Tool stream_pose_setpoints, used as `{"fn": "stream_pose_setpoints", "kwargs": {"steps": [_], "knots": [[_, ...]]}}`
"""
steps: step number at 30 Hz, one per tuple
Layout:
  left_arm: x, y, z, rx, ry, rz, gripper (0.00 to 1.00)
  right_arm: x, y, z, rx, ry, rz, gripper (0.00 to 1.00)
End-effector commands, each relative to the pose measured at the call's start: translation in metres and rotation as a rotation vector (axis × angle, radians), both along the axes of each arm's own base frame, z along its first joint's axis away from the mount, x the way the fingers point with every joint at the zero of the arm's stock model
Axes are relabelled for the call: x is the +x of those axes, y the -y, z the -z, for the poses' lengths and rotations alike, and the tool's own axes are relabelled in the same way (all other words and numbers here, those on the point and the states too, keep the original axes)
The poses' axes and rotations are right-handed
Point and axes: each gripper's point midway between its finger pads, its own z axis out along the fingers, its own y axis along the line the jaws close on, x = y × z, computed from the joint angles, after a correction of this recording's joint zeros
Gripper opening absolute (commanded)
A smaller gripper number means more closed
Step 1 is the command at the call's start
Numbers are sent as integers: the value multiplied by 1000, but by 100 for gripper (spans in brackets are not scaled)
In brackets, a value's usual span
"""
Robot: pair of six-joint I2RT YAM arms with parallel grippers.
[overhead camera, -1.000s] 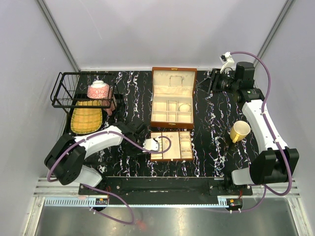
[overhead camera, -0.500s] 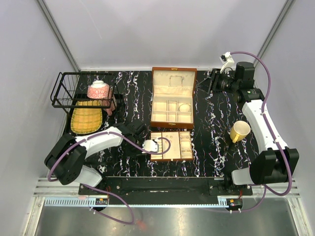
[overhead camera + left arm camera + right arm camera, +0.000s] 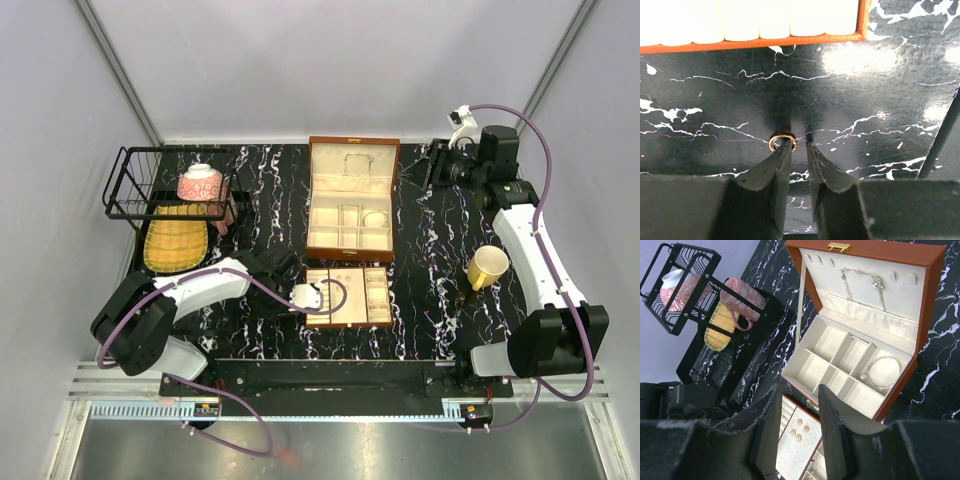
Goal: Organize the mixed jewelry
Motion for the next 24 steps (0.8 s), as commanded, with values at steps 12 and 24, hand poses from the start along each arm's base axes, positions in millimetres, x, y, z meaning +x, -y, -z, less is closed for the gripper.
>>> {"fn": "stream_pose_setpoints", "kwargs": {"steps": [12, 24], "knots": [[12, 11, -4, -39, 53, 13, 27, -6, -1, -15, 5, 64, -21, 42], [14, 13, -15, -63, 85, 10, 28, -6, 0, -14, 4, 63, -17, 41]]}}
